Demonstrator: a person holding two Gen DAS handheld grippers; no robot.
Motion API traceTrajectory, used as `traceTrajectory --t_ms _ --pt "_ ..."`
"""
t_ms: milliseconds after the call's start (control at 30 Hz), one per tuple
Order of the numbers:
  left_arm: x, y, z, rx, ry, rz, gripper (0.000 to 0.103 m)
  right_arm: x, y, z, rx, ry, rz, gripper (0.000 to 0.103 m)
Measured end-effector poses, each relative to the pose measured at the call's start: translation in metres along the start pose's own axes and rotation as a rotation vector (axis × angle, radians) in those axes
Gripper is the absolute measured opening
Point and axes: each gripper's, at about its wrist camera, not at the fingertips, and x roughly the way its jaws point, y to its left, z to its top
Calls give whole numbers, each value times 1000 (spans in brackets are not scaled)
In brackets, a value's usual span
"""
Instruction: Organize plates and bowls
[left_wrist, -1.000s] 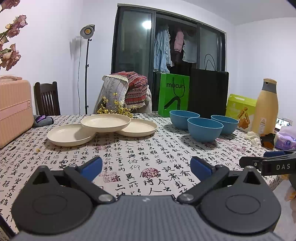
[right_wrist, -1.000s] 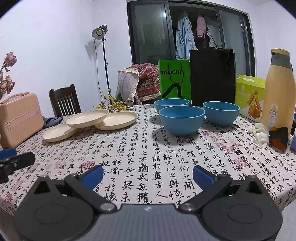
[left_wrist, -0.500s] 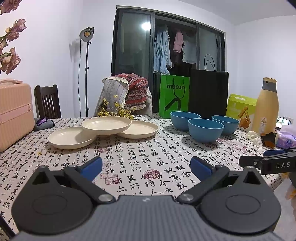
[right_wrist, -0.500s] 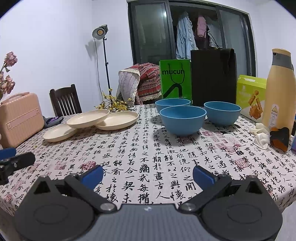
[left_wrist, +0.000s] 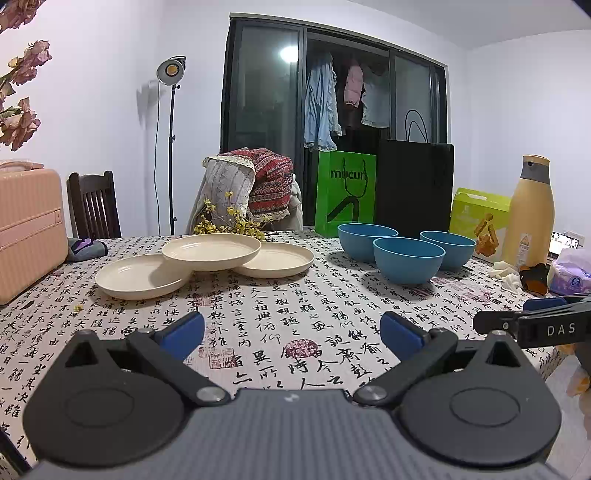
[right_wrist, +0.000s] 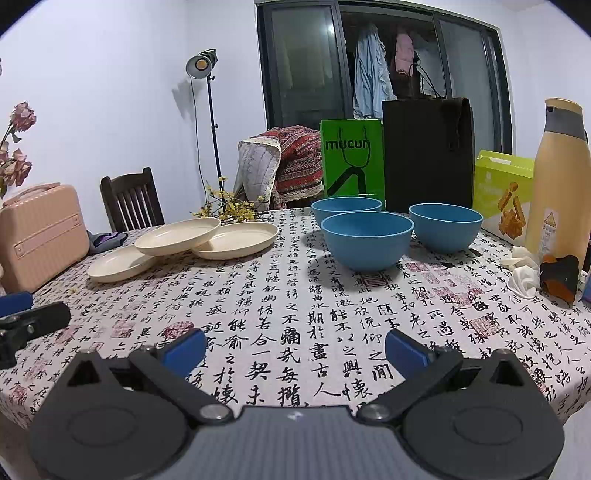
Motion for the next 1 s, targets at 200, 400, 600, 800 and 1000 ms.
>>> traceTrajectory --t_ms 200,400,600,800,1000 --pt "0 2 -1 -5 0 2 103 0 0 0 1 0 0 103" --pt "-1 3 -1 -3 -7 7 103 1 -1 -1 2 1 1 103" --pt "1 3 2 6 -22 8 103 5 1 2 2 0 5 103" --pt "6 4 6 17 -34 19 103 13 2 10 10 -4 6 103" --pt "12 9 9 10 -33 15 103 22 1 16 22 -3 12 103"
